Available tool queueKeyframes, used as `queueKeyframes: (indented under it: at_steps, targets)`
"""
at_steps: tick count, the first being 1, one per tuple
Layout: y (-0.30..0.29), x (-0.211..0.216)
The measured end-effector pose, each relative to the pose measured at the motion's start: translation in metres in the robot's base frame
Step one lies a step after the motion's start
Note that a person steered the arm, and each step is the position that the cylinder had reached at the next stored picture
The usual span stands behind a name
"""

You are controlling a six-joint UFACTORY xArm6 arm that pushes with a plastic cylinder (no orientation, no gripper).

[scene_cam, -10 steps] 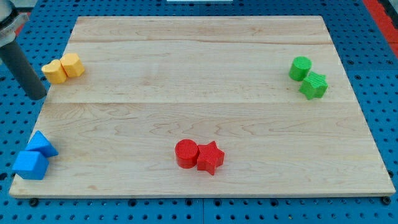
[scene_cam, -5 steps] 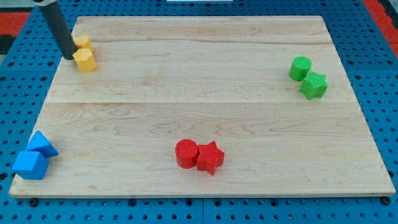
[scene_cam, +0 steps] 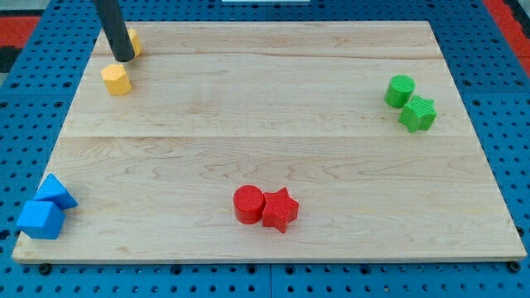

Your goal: Move yellow blocks to the top left of the board

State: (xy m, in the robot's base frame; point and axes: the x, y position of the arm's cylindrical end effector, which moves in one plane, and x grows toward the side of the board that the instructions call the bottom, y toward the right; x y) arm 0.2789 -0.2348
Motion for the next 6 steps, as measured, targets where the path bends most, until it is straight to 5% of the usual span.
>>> queueKeyframes:
  at_steps: [3, 4, 5, 6]
  targets:
    - [-0.008, -0.053]
    - [0.011, -0.041]
    - [0.070, 0.007]
    - [0.068, 0.082]
